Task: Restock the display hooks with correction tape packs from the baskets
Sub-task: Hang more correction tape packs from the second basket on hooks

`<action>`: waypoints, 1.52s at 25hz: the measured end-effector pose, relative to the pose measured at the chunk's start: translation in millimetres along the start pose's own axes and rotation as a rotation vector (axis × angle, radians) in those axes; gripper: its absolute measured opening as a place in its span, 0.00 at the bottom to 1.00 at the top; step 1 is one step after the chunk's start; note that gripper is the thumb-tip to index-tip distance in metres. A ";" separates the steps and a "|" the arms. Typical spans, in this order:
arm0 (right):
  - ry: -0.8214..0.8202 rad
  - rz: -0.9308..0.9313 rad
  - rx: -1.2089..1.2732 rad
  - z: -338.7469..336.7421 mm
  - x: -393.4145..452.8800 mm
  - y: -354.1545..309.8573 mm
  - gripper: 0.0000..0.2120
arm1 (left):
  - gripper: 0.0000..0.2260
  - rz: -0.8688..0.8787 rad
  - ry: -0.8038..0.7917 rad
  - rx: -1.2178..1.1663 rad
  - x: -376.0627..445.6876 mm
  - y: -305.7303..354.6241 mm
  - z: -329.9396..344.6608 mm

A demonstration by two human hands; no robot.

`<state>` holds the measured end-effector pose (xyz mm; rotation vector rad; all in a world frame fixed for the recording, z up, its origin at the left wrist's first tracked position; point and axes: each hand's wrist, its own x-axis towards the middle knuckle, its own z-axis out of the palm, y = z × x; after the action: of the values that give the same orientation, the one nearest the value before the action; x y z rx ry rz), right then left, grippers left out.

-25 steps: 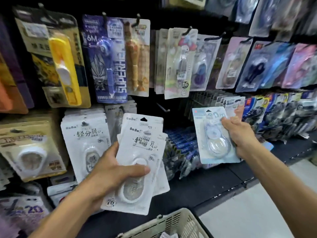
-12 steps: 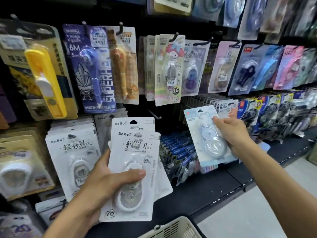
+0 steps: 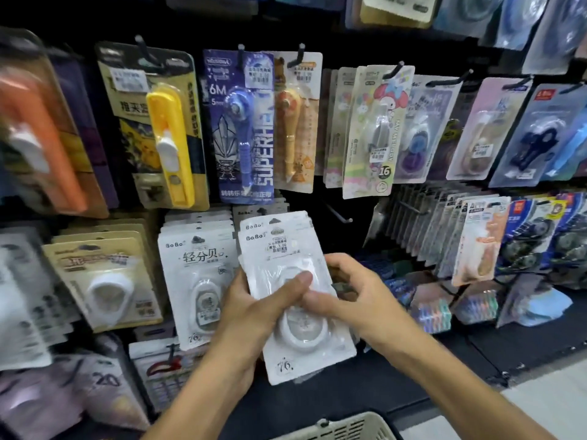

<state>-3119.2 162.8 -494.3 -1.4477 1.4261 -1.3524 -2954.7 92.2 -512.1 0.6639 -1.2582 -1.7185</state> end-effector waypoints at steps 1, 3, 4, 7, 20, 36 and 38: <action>0.023 -0.022 0.012 10.0 -1.1 0.7 0.20 | 0.25 -0.007 0.016 -0.024 -0.8 2.1 -1.0; 0.115 -0.028 0.085 15.2 -0.6 0.3 0.23 | 0.24 -0.011 0.001 -0.021 -3.1 8.1 -9.4; 0.135 -0.002 0.175 13.8 -0.6 -0.2 0.23 | 0.25 0.004 -0.012 0.007 -4.0 12.1 -16.2; 0.100 0.054 0.381 15.9 -0.3 -7.0 0.23 | 0.27 0.070 -0.029 0.107 -9.8 27.2 -38.4; 0.172 0.019 0.108 49.5 3.5 -11.8 0.12 | 0.25 0.325 0.143 0.167 -32.3 73.1 -106.8; 0.318 0.249 0.016 49.1 -9.1 -8.5 0.28 | 0.23 0.280 0.101 0.126 -30.6 58.9 -82.4; 0.138 0.182 0.122 59.0 -9.5 -8.6 0.31 | 0.23 0.217 0.048 0.164 -30.3 49.0 -72.9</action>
<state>-3059.3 162.2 -501.2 -1.1370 1.4956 -1.4192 -2864.4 80.0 -493.6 0.6342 -1.3947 -1.4261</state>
